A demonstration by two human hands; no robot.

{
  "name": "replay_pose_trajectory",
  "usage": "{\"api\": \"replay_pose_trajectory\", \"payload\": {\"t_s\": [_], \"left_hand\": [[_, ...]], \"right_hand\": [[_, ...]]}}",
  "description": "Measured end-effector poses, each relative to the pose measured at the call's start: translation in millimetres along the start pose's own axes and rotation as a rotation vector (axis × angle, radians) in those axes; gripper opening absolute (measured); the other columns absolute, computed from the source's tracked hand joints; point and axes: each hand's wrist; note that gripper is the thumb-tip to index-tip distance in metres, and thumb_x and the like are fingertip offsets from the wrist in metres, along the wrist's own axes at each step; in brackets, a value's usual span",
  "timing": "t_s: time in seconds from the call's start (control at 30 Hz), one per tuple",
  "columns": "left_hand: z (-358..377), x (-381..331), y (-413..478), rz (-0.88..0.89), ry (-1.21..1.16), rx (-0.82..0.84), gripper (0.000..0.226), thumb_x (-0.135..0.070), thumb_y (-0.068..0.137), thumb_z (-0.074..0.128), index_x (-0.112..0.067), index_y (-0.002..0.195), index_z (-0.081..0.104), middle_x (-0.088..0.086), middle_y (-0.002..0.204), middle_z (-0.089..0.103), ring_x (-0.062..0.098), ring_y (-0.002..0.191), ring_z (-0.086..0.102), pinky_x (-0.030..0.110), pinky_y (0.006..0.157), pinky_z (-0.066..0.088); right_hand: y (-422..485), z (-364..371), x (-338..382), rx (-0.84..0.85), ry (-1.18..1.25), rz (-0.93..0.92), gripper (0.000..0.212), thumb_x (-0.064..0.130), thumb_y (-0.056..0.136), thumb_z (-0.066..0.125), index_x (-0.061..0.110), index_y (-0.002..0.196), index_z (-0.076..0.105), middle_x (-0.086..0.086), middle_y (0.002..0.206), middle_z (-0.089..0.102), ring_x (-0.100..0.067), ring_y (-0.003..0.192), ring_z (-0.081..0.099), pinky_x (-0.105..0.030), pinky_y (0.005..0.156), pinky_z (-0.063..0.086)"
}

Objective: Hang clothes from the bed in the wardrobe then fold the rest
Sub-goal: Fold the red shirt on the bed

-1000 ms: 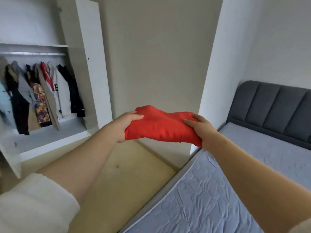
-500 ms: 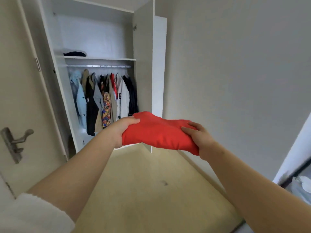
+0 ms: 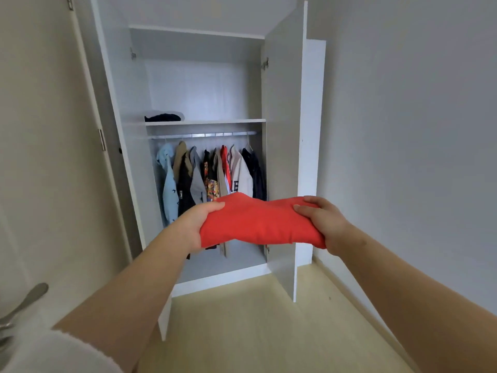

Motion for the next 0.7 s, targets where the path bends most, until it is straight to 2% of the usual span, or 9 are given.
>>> {"api": "replay_pose_trajectory", "payload": {"t_s": [0.1,0.27,0.4,0.47,0.57,0.7], "left_hand": [[-11,-34,61,0.029,0.012,-0.048,0.036,-0.025,0.084,0.066,-0.012,0.117,0.058,0.010,0.090,0.066,0.022,0.073,0.063,0.032,0.050,0.050],[-49,-75,151,0.055,-0.002,-0.135,0.036,-0.027,0.083,0.066,-0.013,0.115,0.057,0.009,0.088,0.065,0.021,0.071,0.062,0.026,0.042,0.049],[-86,-109,231,0.080,-0.015,-0.132,0.031,-0.027,0.084,0.066,-0.011,0.109,0.058,0.010,0.085,0.065,0.021,0.069,0.063,0.025,0.041,0.050],[-103,-127,274,0.101,-0.024,-0.132,0.030,-0.027,0.084,0.066,-0.011,0.108,0.059,0.010,0.085,0.066,0.021,0.069,0.063,0.025,0.042,0.051],[-128,-162,340,0.116,-0.055,-0.111,0.030,-0.026,0.084,0.066,-0.010,0.108,0.059,0.010,0.084,0.065,0.021,0.067,0.063,0.027,0.043,0.052],[-157,-214,420,0.142,-0.069,-0.117,0.027,-0.026,0.083,0.066,-0.010,0.104,0.059,0.010,0.081,0.065,0.021,0.065,0.063,0.026,0.043,0.052]], "right_hand": [[72,30,7,0.054,-0.003,0.009,0.037,0.015,0.086,0.065,0.019,0.120,0.051,-0.009,0.114,0.056,-0.018,0.075,0.059,-0.025,0.050,0.047],[174,96,2,0.155,0.012,0.044,0.034,0.015,0.087,0.064,0.020,0.118,0.050,-0.006,0.104,0.056,-0.018,0.071,0.058,-0.019,0.038,0.046],[257,152,-6,0.160,0.041,0.026,0.023,0.012,0.085,0.066,0.021,0.102,0.054,-0.005,0.096,0.059,-0.018,0.071,0.060,-0.026,0.052,0.049],[299,181,-9,0.156,0.051,0.007,0.019,0.011,0.084,0.066,0.024,0.093,0.055,-0.004,0.093,0.060,-0.018,0.071,0.060,-0.027,0.053,0.050],[363,225,0,0.170,0.074,-0.014,0.022,0.010,0.084,0.066,0.022,0.100,0.055,-0.004,0.091,0.061,-0.017,0.068,0.061,-0.021,0.042,0.050],[445,279,14,0.198,0.102,-0.050,0.027,0.010,0.084,0.066,0.020,0.107,0.055,-0.006,0.092,0.062,-0.019,0.068,0.062,-0.020,0.041,0.050]]}}
Point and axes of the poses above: each hand's wrist, its own y-axis towards the middle knuckle, its own z-axis out of the palm, x = y × z
